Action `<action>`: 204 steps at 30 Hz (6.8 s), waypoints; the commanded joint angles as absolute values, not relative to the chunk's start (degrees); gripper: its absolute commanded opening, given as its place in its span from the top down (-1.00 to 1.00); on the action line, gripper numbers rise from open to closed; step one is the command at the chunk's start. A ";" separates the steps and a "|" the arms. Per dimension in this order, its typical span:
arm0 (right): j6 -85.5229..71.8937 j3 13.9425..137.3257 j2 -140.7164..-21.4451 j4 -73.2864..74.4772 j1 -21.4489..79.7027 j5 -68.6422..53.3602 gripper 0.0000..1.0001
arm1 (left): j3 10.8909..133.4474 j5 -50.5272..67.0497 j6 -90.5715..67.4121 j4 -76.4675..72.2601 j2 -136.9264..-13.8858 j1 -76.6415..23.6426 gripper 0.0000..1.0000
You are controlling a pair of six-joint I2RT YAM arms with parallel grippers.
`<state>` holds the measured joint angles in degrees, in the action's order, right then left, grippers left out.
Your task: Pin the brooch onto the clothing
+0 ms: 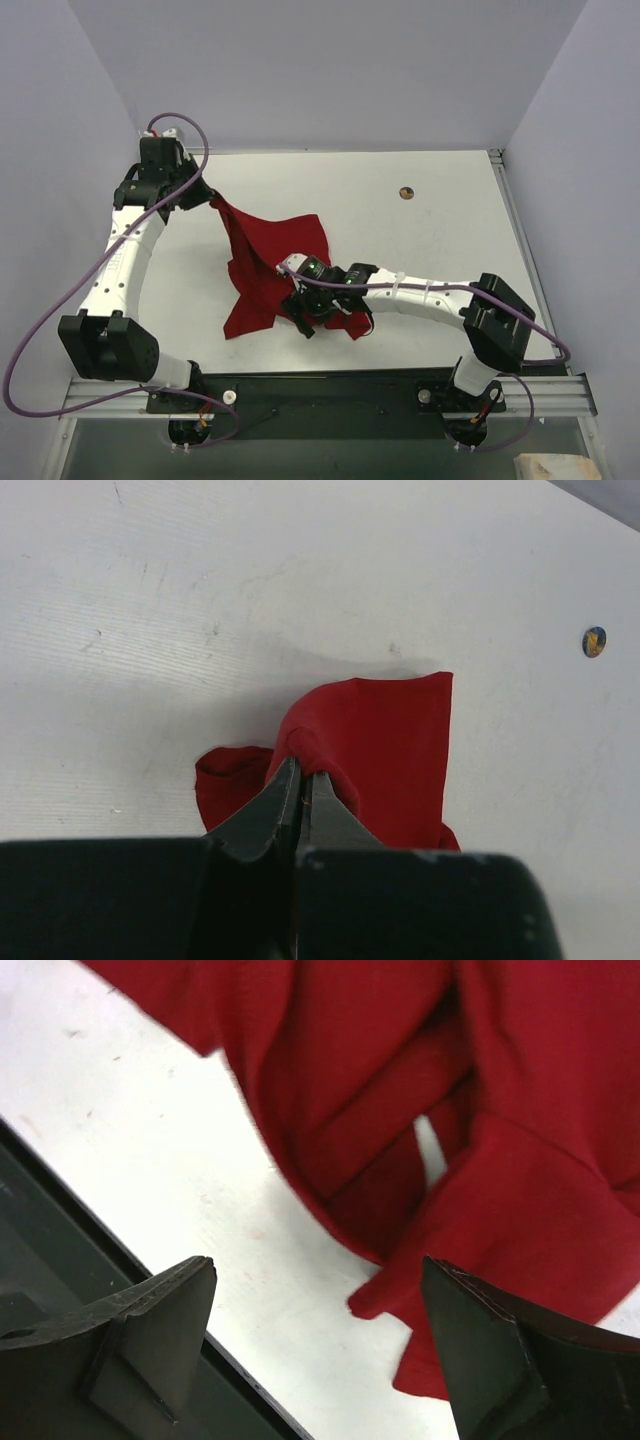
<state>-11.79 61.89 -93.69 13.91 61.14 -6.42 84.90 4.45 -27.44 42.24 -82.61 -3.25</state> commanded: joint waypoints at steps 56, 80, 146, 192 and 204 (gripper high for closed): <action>-0.97 87.01 -45.18 10.37 50.54 3.25 1.00 | 136.06 3.69 -17.67 50.54 -68.38 -1.41 1.00; -10.55 122.85 -83.41 24.08 21.71 -16.00 1.00 | 147.38 10.81 -24.26 51.68 -94.57 7.47 1.00; -16.00 109.00 -61.54 12.58 18.46 -19.06 1.00 | 134.75 10.02 -22.33 44.57 -72.70 6.86 1.00; -13.71 107.21 -111.69 12.04 11.25 -29.44 1.00 | 94.48 2.55 -31.20 21.81 -102.82 4.04 1.00; -15.99 125.41 -134.89 10.81 8.97 -31.38 1.00 | 108.70 5.97 -31.82 21.88 -121.89 4.13 1.00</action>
<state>-14.55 117.97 -131.31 13.56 9.96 -30.89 100.97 4.54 -31.29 25.36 -117.12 3.81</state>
